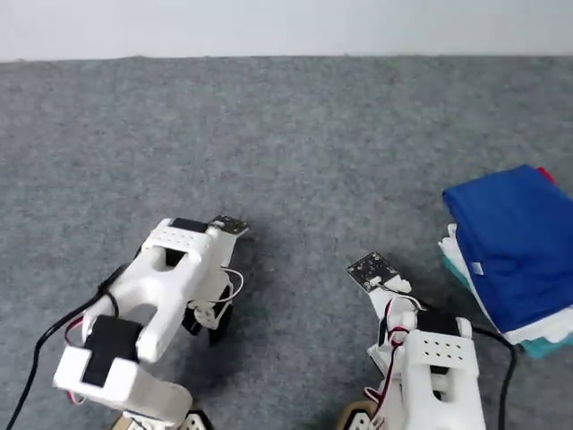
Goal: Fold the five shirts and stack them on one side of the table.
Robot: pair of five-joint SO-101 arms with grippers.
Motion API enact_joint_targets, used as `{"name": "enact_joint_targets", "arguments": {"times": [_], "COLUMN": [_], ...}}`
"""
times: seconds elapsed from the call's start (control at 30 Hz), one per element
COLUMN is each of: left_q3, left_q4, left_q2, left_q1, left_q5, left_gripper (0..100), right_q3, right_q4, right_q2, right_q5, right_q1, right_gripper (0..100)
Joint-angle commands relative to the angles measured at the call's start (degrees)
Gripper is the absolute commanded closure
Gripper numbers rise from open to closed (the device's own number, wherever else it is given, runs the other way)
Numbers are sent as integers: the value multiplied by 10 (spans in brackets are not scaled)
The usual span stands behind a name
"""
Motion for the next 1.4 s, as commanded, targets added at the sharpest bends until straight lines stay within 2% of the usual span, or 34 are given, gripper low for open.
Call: {"name": "enact_joint_targets", "arguments": {"times": [0.0, 0.07, 1.37], "left_q3": [38, 50, 50], "left_q4": [-64, -84, -84], "left_q2": [3, 2, 1], "left_q1": [-2, 0, -1], "left_q5": [-5, -5, -5], "left_gripper": [867, 867, 867], "right_q3": [24, 24, 24], "right_q4": [-38, -38, -38], "right_q2": [7, 7, 7], "right_q5": [6, 6, 6], "right_q1": [-1, -1, -1], "right_gripper": [775, 775, 774]}}
